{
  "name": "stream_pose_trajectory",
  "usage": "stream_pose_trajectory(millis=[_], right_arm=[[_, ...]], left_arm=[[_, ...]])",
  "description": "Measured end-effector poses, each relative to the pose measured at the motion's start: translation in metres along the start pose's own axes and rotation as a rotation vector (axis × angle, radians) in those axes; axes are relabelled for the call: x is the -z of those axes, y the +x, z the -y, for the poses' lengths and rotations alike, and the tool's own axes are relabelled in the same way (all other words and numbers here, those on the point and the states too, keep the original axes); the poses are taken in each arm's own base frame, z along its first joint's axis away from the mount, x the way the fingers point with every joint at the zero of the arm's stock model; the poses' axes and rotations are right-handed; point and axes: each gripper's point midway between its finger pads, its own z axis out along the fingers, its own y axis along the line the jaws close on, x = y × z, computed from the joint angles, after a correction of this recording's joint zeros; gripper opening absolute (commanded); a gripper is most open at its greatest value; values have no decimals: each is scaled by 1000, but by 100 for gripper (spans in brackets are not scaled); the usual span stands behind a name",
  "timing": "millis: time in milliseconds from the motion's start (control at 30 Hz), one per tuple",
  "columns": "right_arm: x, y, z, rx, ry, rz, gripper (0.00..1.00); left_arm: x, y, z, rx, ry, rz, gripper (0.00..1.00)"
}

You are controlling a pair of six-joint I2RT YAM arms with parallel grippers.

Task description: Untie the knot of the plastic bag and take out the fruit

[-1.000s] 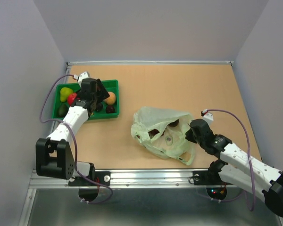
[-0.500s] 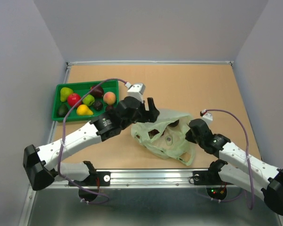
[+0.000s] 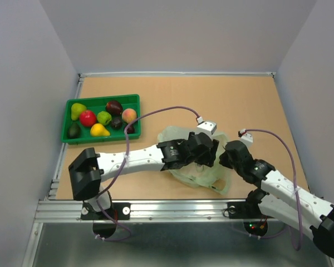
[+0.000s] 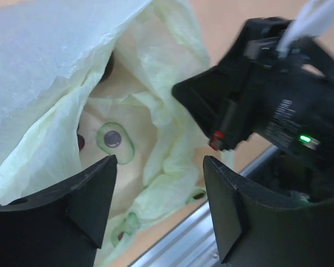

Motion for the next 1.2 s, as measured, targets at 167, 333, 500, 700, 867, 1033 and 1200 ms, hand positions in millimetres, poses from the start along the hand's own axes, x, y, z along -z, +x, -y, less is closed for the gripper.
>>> stream_pose_trajectory(millis=[167, 333, 500, 700, 867, 1033, 1200], right_arm=[[2, -3, -2, -7, -13, 10, 1], [5, -5, -4, -12, -30, 18, 1], [5, -3, -5, -8, -36, 4, 1], [3, 2, -5, 4, -33, -17, 1], [2, 5, -5, 16, -31, -32, 1], [2, 6, -5, 15, -36, -35, 1], [2, 7, -4, 15, -37, -36, 1]], left_arm=[[-37, 20, -22, -32, -93, -57, 72], [-63, 14, -50, -34, -154, -40, 73], [-91, -6, -74, -19, -192, 19, 75], [-120, -19, -90, -14, -216, 54, 76], [-142, -15, -90, -28, -218, 46, 76], [-159, 2, -96, -34, -230, 13, 76], [-166, 1, -95, -32, -225, 20, 74]])
